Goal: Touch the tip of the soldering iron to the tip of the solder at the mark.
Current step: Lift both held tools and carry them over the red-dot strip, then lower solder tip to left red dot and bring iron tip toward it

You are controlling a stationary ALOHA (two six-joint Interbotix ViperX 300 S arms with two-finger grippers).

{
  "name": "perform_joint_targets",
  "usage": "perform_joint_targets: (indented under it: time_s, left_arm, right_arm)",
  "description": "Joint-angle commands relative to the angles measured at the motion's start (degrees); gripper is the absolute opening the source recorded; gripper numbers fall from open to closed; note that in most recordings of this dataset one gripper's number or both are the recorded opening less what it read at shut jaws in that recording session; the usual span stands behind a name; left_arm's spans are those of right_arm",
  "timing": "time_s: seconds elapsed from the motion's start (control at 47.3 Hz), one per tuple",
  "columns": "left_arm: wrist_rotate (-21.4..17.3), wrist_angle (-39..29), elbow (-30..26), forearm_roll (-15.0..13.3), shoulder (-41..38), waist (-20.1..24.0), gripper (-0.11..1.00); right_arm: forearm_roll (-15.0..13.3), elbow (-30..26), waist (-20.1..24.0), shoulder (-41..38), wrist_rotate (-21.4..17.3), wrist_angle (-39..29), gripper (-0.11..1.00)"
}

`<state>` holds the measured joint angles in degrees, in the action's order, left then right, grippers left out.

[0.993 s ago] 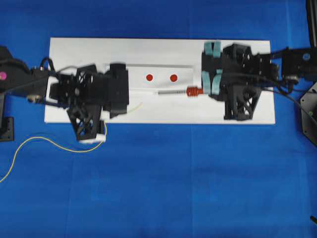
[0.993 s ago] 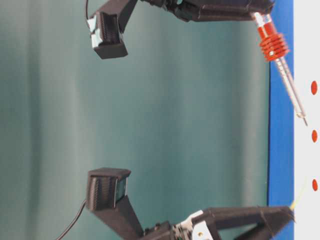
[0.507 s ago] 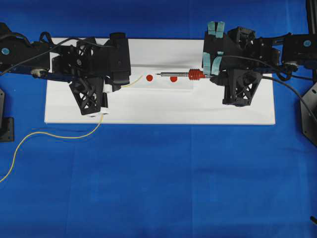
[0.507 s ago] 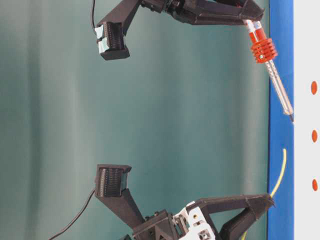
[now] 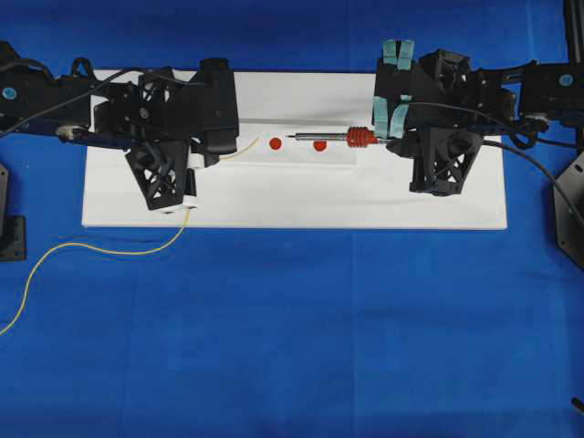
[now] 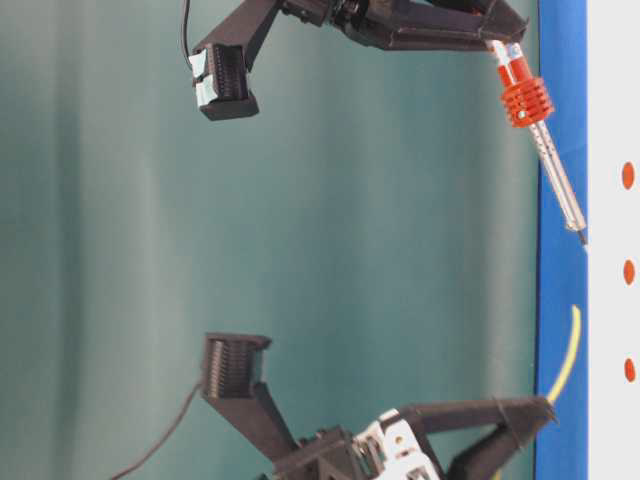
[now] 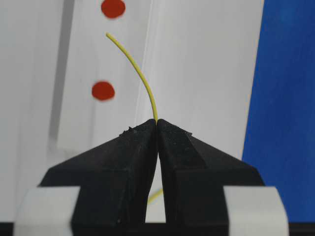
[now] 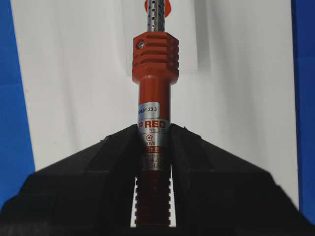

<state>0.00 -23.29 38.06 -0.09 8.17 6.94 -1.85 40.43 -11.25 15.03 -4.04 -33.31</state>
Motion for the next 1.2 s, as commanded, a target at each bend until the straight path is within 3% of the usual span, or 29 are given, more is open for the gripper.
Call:
perform_joint_targets:
  time_s: [0.0, 0.254, 1.183]
  left_arm:
    - [0.35, 0.18, 0.79, 0.09, 2.20, 0.09, 0.02]
    - [2.55, 0.44, 4.57, 0.09, 4.66, 0.09, 0.02]
    - [2.55, 4.92, 6.68, 0.09, 1.41, 1.41, 0.02]
  right_arm:
    - [-0.09, -1.67, 0.00, 1.05, -0.09, 0.62, 0.06]
    - [0.00, -1.67, 0.00, 1.05, -0.09, 1.05, 0.07]
    - [0.09, -1.67, 0.62, 0.88, -0.09, 1.41, 0.07]
